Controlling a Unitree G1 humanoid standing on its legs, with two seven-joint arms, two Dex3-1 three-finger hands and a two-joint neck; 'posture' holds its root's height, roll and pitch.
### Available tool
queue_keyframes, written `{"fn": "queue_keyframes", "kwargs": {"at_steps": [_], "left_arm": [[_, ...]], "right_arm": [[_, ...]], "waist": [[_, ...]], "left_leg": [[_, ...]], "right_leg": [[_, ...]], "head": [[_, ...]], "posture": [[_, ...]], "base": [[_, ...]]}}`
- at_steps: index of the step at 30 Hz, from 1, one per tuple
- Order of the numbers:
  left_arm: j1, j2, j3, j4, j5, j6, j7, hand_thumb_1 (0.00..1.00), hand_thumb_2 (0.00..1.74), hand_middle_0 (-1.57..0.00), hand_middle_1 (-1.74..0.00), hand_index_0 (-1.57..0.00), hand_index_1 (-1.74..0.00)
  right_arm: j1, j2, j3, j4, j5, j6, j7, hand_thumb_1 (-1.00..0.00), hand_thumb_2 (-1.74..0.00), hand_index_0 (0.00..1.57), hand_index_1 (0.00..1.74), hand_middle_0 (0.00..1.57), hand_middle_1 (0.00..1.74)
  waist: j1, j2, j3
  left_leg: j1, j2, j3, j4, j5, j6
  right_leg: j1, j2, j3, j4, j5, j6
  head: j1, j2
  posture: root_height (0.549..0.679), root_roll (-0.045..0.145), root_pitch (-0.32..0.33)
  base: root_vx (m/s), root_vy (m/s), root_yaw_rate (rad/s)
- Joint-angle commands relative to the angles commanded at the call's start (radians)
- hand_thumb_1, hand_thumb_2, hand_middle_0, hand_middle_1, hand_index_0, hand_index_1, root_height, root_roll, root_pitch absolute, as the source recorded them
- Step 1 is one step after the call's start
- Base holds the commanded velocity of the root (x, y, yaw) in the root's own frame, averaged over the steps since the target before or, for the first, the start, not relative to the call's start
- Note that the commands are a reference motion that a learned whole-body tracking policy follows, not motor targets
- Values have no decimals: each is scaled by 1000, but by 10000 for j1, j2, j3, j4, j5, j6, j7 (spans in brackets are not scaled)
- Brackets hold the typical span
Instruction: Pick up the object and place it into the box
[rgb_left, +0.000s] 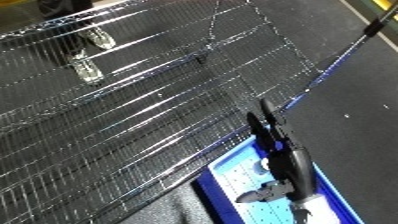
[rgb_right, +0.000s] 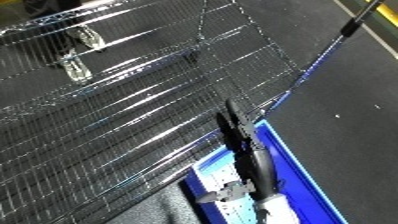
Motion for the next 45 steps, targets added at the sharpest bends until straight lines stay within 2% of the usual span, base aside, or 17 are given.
{"fn": "queue_keyframes", "kwargs": {"at_steps": [9,15,20,33,39,45], "left_arm": [[-45,67,173,28,222,275,-177,1000,1740,-1570,-1740,-1570,-1740],[-10,145,157,38,311,364,-389,1000,1740,-1570,-1740,-1570,-1740],[73,199,105,-8,345,387,-531,1000,1740,-1570,-1740,-1570,-1740],[423,208,90,-196,389,517,-718,1000,1740,-1570,-1740,-1570,-1740],[495,239,98,-344,346,541,-658,1000,1740,-1570,-1740,-1570,-1740],[607,263,113,-447,301,532,-599,1000,1740,-1570,-1740,-1570,-1740]], "right_arm": [[-428,317,561,-27,-43,222,602,0,0,0,0,0,0],[-449,516,707,426,289,-40,761,0,0,0,0,0,0],[-373,629,743,568,289,-232,711,0,0,0,0,0,0],[67,575,858,567,69,-282,545,0,0,0,0,0,0],[165,506,873,589,-305,-333,271,0,0,0,0,0,0],[259,399,809,630,-621,-386,-117,0,0,0,0,0,0]], "waist": [[505,-204,29],[718,-292,109],[804,-352,166],[837,-416,265],[785,-391,309],[720,-388,341]], "left_leg": [[-65,-44,-282,111,92,-31],[-64,-113,-344,119,138,6],[-131,-100,-377,228,139,10],[-227,-45,-361,607,50,-22],[-251,-64,-338,648,47,-13],[-304,-89,-284,672,24,19]], "right_leg": [[217,47,-290,138,-105,-7],[293,19,-450,157,-87,37],[300,-25,-519,187,-69,70],[319,-120,-507,480,-171,62],[231,-165,-445,543,-152,106],[91,-204,-373,583,-116,176]], "head": [[-1094,-67],[-1564,121],[-1765,167],[-2081,69],[-2094,125],[-2184,451]], "posture": [[660,52,-40],[660,47,-47],[660,46,-50],[658,50,-67],[657,50,-67],[657,49,-61]], "base": [[50,-50,179],[45,-48,155],[42,-31,68],[58,-4,4],[37,17,-25],[15,19,-41]]}}
